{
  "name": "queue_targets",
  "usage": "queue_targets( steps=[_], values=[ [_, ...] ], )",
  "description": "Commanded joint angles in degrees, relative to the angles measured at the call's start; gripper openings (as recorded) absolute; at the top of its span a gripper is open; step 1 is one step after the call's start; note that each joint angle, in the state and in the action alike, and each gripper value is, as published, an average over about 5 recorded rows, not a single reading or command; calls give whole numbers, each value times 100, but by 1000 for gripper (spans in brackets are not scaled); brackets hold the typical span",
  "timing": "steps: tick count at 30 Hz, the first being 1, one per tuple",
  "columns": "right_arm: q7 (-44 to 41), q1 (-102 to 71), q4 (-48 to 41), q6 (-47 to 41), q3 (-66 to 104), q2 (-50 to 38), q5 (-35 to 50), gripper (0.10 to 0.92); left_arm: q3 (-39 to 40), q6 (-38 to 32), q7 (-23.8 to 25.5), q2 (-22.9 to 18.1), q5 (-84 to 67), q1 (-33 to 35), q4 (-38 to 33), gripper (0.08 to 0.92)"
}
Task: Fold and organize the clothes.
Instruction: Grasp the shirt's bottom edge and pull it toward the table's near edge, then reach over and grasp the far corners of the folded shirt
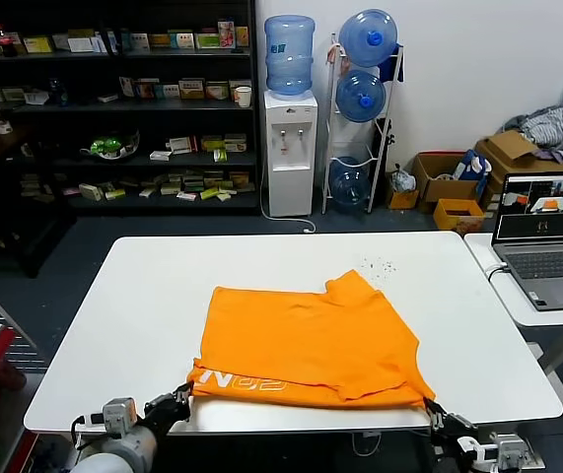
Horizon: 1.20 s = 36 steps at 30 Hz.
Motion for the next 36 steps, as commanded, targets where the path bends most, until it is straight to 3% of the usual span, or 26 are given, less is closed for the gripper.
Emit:
queue_targets(
  steps=[1, 5, 11, 15, 20, 26, 31, 36],
  values=[
    [160, -338, 166, -49, 94, -31, -73, 137, -28, 128, -185, 64, -39, 526, -328, 92],
    [282, -99, 206, -40, 74, -53, -46, 233, -43, 232, -323, 42, -25, 470, -358, 167],
    [322, 612, 247, 0, 155, -260, 44, 406, -172, 327, -466, 155, -111, 179, -517, 347],
    [278, 2095, -264, 17, -201, -250, 76, 519, -260, 117, 16, 177, 37, -490, -214, 460],
    [301, 4330, -1654, -96, -1299, 119, 181, 666, 18, -488, 976, -425, 730, -1943, 1069, 607],
    [286, 6007, -3185, -362, -2362, 492, 417, 806, 526, -572, 1431, -1149, 865, -3712, 3078, 774],
    [101, 6621, -3961, -657, -2782, 730, 420, 822, 1029, -409, 1709, -1290, 645, -4454, 4257, 821],
    [-87, 6878, -4446, -837, -2987, 1038, 276, 823, 1384, -229, 1811, -1280, 398, -4716, 4714, 823]
  ],
)
